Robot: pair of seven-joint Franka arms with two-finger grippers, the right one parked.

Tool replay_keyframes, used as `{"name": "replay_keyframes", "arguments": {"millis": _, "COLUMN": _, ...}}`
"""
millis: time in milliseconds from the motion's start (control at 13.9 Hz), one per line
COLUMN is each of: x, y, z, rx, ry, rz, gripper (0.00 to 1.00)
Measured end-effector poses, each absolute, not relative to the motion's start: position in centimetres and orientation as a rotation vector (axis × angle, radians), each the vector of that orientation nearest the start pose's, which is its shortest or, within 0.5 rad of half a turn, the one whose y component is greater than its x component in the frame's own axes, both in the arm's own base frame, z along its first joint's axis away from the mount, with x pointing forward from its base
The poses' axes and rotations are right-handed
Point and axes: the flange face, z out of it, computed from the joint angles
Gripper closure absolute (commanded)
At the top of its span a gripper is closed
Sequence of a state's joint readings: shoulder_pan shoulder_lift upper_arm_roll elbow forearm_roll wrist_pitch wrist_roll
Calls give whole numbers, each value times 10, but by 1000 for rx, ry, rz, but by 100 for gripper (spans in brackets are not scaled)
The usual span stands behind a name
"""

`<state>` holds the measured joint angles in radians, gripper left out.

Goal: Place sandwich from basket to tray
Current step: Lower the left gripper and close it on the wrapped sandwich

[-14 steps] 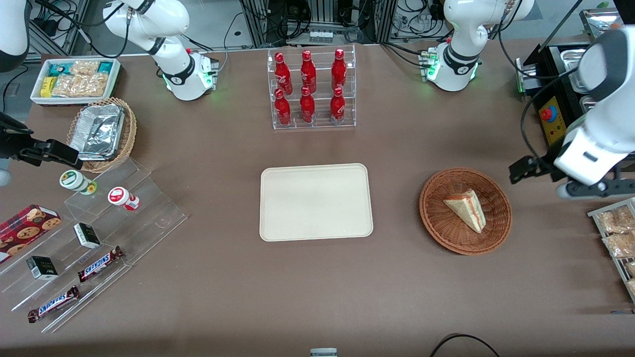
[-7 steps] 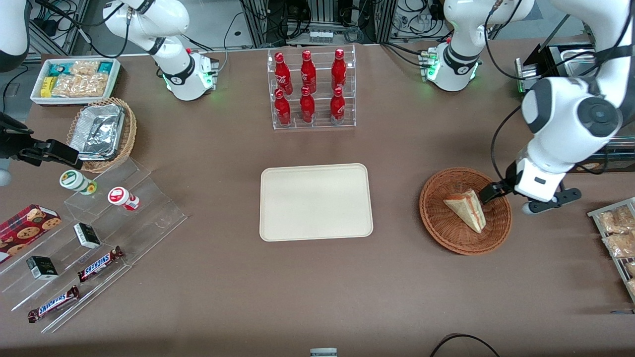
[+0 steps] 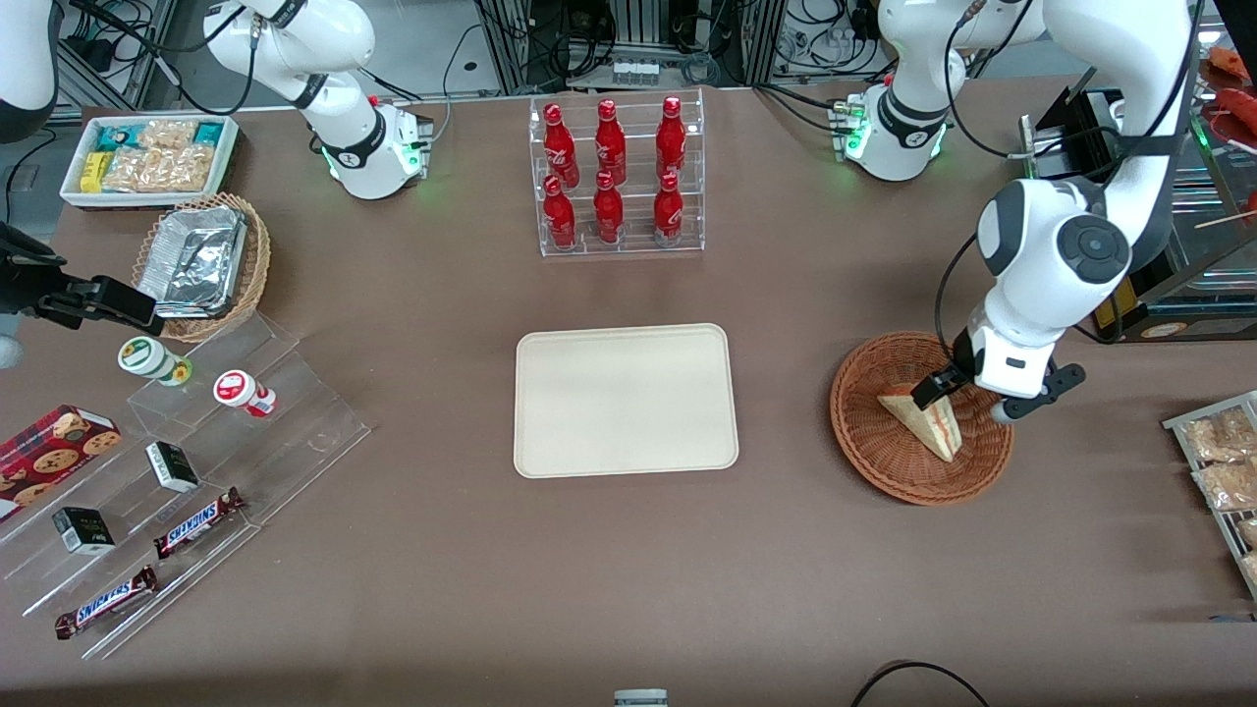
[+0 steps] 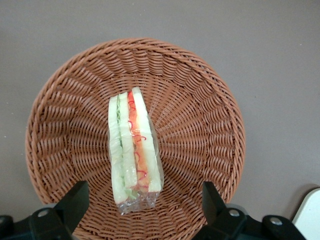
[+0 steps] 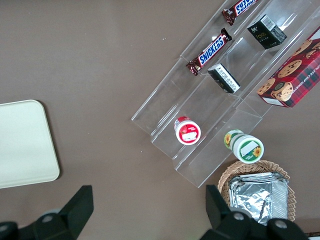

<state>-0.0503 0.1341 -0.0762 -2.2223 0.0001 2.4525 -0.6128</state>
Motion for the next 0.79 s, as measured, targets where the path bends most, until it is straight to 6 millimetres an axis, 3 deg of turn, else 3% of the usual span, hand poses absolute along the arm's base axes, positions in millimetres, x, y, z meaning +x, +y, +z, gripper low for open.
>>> {"name": "replay_keyframes", "arguments": {"millis": 648, "x": 546, "y": -60, "z": 267, "rx": -3068, "ry": -793, "rz": -48, "gripper": 0}}
{"name": "replay_keyframes", "arguments": {"millis": 792, "x": 546, "y": -59, "z": 260, "rx": -3067, "ry": -795, "rz": -41, "gripper": 8}}
